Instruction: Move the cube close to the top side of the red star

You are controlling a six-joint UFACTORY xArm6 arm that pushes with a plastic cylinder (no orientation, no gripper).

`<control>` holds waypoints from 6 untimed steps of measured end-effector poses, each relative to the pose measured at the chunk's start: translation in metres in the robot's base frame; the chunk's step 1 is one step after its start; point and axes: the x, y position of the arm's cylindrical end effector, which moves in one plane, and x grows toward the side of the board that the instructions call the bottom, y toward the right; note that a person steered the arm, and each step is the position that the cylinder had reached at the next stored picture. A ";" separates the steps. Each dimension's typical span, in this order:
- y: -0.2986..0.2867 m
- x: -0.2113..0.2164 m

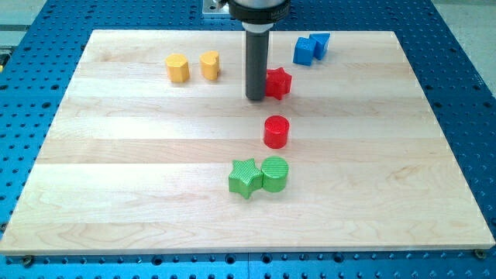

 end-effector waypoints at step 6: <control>0.056 -0.120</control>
